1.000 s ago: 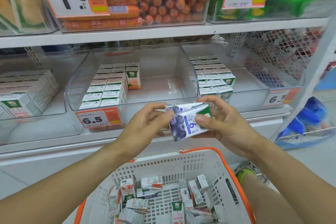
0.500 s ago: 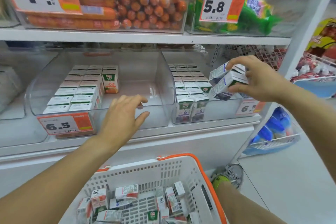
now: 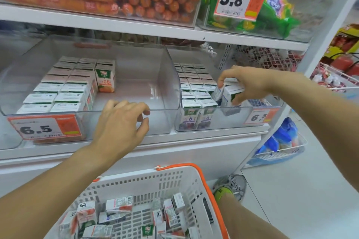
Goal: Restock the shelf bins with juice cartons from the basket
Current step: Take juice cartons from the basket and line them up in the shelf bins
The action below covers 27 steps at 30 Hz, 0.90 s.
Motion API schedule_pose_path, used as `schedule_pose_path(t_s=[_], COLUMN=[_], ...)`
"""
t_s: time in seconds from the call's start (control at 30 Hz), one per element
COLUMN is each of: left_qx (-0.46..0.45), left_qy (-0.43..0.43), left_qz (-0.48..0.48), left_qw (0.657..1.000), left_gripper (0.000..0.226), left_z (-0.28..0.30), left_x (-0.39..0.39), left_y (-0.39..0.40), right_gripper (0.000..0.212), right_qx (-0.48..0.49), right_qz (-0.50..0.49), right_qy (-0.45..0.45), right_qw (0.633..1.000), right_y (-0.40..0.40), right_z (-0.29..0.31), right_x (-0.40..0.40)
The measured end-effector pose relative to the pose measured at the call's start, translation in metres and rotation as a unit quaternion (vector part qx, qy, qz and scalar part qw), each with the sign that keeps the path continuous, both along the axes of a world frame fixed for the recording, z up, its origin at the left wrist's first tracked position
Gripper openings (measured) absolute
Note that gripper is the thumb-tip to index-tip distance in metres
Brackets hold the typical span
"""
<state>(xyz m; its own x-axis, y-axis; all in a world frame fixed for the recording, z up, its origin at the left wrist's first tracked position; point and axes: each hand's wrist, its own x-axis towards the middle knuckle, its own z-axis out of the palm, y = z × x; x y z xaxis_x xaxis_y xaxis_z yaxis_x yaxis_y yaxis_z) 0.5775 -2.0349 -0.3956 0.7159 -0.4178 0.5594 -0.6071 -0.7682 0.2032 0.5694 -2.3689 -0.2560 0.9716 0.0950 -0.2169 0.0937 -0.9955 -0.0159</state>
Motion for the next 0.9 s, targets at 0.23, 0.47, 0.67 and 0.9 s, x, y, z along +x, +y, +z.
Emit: schedule_pose_path(t_s=[0.23, 0.47, 0.67, 0.9], left_qx=[0.000, 0.001, -0.002, 0.002], left_qy=[-0.012, -0.018, -0.020, -0.021], left_qz=[-0.005, -0.008, -0.010, -0.006], left_qw=[1.000, 1.000, 1.000, 1.000], left_gripper=[0.010, 0.011, 0.011, 0.013], left_z=[-0.001, 0.000, 0.001, 0.001], left_x=[0.001, -0.001, -0.003, -0.005], left_y=[0.001, 0.000, 0.002, 0.001], right_gripper=[0.047, 0.032, 0.031, 0.035], right_qx=[0.088, 0.252, 0.248, 0.181], right_qz=[-0.032, -0.102, -0.177, -0.181], right_qy=[0.038, 0.063, -0.012, -0.068], right_qw=[0.995, 0.960, 0.952, 0.964], right_y=[-0.004, -0.009, -0.009, -0.005], right_z=[-0.016, -0.033, -0.050, -0.054], right_x=[0.013, 0.000, -0.001, -0.010])
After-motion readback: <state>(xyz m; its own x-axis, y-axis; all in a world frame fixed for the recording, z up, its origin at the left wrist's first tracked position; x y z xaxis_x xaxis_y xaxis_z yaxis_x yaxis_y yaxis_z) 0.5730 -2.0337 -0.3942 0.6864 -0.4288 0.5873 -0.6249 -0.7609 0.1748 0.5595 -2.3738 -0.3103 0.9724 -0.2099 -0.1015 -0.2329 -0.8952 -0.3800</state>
